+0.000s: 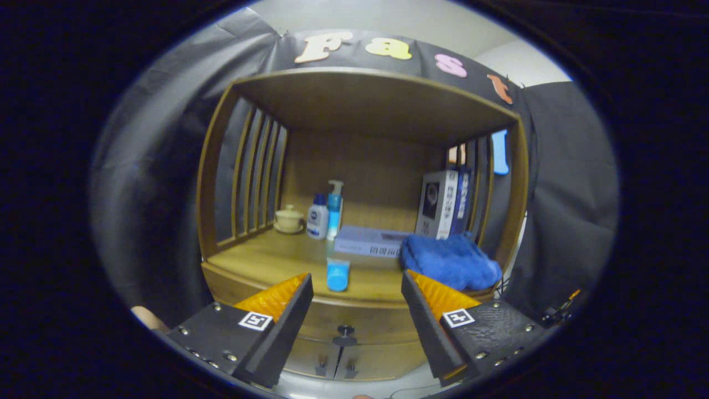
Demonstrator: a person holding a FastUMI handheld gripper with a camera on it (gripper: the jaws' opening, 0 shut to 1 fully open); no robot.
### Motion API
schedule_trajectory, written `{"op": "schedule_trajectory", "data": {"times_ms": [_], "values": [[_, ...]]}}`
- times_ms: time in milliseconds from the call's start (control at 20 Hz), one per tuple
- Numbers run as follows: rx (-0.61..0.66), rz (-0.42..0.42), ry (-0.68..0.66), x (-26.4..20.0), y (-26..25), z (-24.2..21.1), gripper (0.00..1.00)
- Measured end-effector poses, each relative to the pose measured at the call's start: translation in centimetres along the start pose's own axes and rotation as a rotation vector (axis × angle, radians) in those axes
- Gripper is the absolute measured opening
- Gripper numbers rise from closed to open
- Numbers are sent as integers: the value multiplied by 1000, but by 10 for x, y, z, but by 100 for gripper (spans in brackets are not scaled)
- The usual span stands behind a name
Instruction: Pull open the drawer, take out the items inside it, and place them on the countertop above the cabinet.
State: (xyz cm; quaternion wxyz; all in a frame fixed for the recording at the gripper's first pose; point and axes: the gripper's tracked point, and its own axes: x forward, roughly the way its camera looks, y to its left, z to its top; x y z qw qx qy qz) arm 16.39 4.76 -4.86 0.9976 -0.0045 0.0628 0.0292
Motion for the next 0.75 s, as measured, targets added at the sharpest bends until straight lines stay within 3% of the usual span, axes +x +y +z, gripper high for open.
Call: {"op": "schedule_trajectory", "data": {"times_ms": [300,750], "values": [[-2,-29,-138,-54,-34,92,96],[-103,-90,-170,-108,-70,102,96]]}}
